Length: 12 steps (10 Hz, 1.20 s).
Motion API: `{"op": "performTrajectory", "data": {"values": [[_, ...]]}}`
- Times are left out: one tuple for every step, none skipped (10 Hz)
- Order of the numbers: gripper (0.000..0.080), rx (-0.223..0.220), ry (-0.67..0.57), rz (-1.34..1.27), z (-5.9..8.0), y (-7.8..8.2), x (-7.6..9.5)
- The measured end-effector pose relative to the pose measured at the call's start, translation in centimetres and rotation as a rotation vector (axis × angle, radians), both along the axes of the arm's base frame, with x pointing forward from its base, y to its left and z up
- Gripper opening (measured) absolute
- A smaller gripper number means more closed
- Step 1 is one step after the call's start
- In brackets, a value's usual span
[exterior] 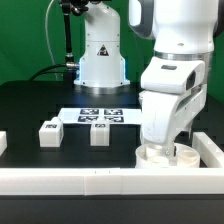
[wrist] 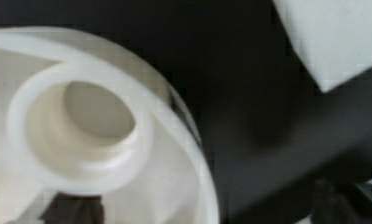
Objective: Assemble stool
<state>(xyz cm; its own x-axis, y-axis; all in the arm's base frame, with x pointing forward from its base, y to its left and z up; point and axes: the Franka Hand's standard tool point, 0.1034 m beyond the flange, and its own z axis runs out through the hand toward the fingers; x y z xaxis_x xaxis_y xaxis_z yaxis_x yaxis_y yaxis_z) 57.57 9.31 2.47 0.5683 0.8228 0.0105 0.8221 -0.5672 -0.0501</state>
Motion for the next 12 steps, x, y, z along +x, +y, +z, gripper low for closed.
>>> {"op": "performTrajectory", "data": {"values": [[0.0635, -0.001, -0.006, -0.001, 0.7, -0.1, 0.2], [0.0647, -0.006, -0.01, -0.003, 1.7, -0.3, 0.3], [0.0647, -0.01, -0.014, -0.007, 2.6, -0.7, 0.3], [0.0649, -0.015, -0.016, -0.013, 3.4, -1.2, 0.4], [0.0649, -0.021, -0.02, -0.021, 3.8, -1.9, 0.3], [0.0649, -0.019, -0.041, -0.017, 3.7, -2.6, 0.3], [0.0649, -0.019, -0.037, -0.048, 3.5, -2.7, 0.1], [0.0649, -0.019, -0.037, -0.057, 3.5, -2.6, 0.2], [0.0649, -0.019, -0.035, -0.098, 3.5, -2.6, 0.1], [0.0649, -0.019, -0.035, -0.162, 3.4, -2.6, 0.2], [0.0649, -0.021, -0.033, -0.277, 3.3, -3.0, 0.2], [0.0649, -0.017, -0.023, -0.388, 3.1, -3.4, -0.1]]}}
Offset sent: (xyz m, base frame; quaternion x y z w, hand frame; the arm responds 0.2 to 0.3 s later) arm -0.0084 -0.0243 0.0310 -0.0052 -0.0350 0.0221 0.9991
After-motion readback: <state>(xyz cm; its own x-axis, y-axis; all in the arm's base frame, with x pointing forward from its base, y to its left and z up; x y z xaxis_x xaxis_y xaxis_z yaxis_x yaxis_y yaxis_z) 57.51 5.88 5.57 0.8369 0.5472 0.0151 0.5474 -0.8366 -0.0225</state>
